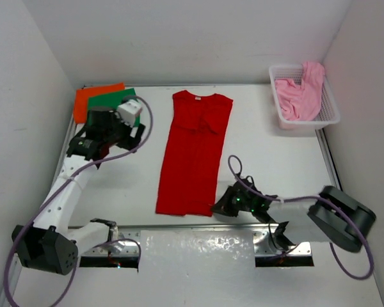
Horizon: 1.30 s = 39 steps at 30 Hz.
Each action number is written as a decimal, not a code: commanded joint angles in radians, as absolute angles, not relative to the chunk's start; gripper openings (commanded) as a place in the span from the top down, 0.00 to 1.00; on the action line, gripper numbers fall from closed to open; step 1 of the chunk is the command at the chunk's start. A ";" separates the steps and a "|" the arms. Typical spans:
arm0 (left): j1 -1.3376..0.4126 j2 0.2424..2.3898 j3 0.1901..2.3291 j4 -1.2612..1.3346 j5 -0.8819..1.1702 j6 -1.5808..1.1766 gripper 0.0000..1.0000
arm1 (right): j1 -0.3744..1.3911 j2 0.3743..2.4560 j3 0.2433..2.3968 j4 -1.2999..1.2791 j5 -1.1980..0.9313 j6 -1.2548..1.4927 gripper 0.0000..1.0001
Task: Fold and stack the t-shirts
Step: Rotate the tshirt 90 degrees, then grab the bottom of the folded rectangular tshirt with both arms
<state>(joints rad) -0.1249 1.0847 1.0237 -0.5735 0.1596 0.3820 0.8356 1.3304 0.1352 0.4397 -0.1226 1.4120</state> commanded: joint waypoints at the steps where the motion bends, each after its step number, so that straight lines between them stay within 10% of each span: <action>1: -0.320 1.117 1.055 -0.629 0.158 0.498 0.22 | 0.779 1.209 0.043 0.158 -0.112 1.249 1.00; 6: -0.550 1.077 0.985 -0.652 0.170 0.712 0.29 | 0.742 1.046 0.029 -0.011 -0.133 1.151 1.00; 11: -0.713 0.918 0.782 -0.810 0.291 1.281 0.30 | 0.739 1.016 0.116 -0.154 -0.160 1.022 0.63; 15: -0.778 0.815 0.586 -0.838 0.333 1.777 0.30 | 0.738 0.973 0.192 -0.218 -0.144 0.994 0.59; 31: -0.897 1.075 0.334 -0.329 0.394 1.721 0.42 | 0.738 1.160 0.287 -0.074 -0.212 0.997 0.63; 34: -0.900 1.126 0.350 -0.334 0.390 1.709 0.60 | 0.738 1.189 0.290 -0.058 -0.230 0.999 0.65; 37: -0.904 1.121 0.368 -0.373 0.413 1.697 1.00 | 0.738 1.203 0.291 -0.051 -0.235 1.003 0.72; 39: -0.904 1.095 0.365 -0.370 0.425 1.668 1.00 | 0.738 1.215 0.293 -0.031 -0.238 1.008 0.83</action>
<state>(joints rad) -0.8936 1.1183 0.3473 -0.3405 0.3691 1.7054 0.7410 1.1969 0.2764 -0.0463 -0.2474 1.0145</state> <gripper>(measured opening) 0.012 0.211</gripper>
